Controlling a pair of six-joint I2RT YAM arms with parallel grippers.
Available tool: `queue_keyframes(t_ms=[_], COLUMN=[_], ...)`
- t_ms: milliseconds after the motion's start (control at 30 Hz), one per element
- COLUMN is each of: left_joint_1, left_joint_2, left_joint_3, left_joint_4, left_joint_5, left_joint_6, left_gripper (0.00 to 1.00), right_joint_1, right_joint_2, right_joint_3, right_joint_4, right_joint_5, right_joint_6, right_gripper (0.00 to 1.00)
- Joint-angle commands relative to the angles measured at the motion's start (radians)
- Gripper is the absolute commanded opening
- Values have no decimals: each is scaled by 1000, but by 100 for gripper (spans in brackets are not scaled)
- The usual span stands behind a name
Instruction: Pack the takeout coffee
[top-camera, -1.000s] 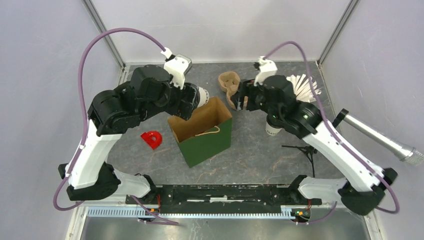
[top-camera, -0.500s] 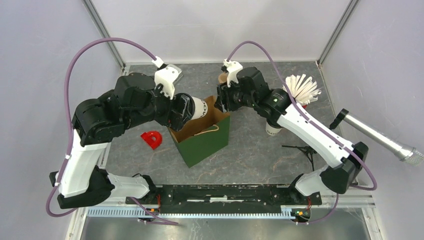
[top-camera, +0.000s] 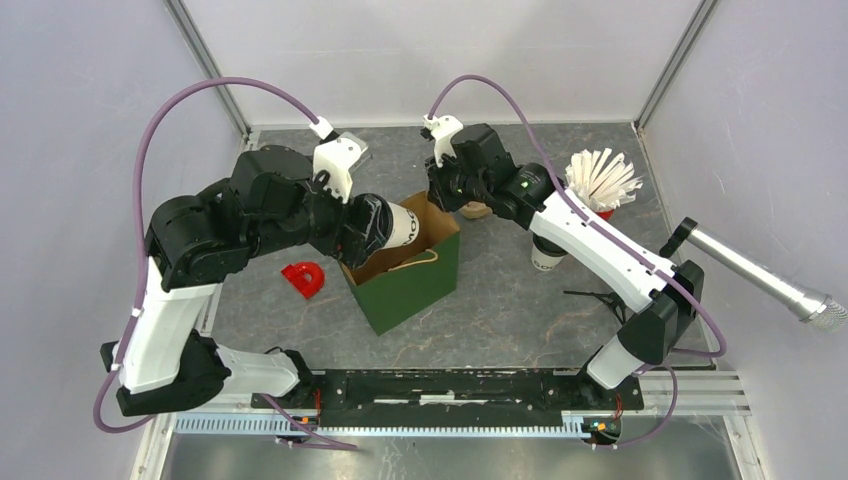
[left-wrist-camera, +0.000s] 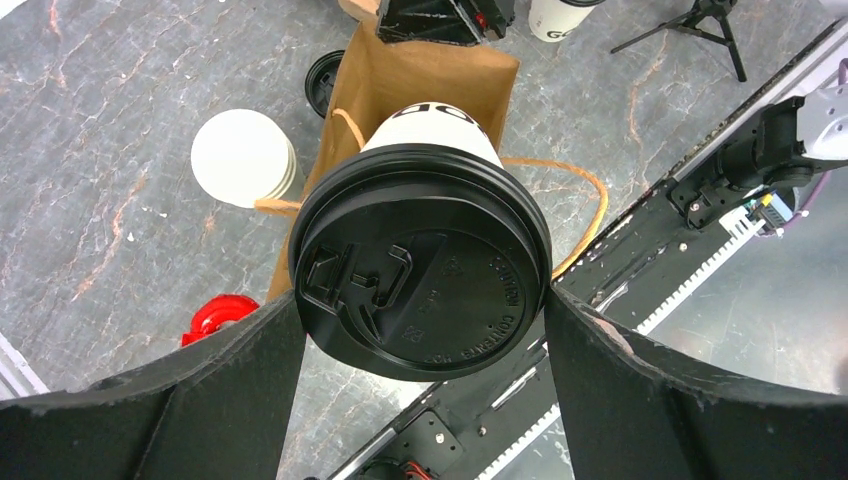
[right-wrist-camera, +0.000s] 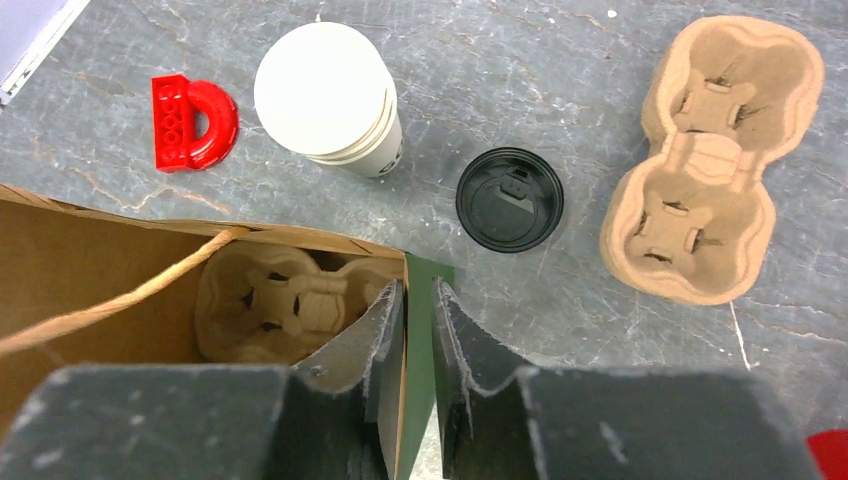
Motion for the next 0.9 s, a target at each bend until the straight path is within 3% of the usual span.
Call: queue_keyframes(t_ms=[0, 133, 267, 533, 667, 867], left_joint_1=[3, 3, 3, 3, 2, -50], left_joint_2=[24, 65, 77, 138, 171, 131], left_joint_3=[67, 133, 164, 203, 231, 70], left_joint_4=[-16, 12, 66, 91, 90, 101], left_joint_5=[47, 151, 224, 234, 288, 334], left_joint_6=[8, 1, -2, 110, 127, 203], left_gripper=[63, 62, 62, 61, 61, 61], right_joint_1=[1, 0, 0, 0, 0, 0], right_joint_2=[-15, -63, -170, -476, -567, -672], right_joint_3=[45, -6, -109, -455, -528, -641], right_joint_4=[9, 10, 33, 197, 217, 278], right_joint_5=[60, 93, 186, 305, 358, 335], right_joint_6=[-39, -23, -2, 32, 28, 26], right_gripper=[16, 0, 0, 0, 0, 0])
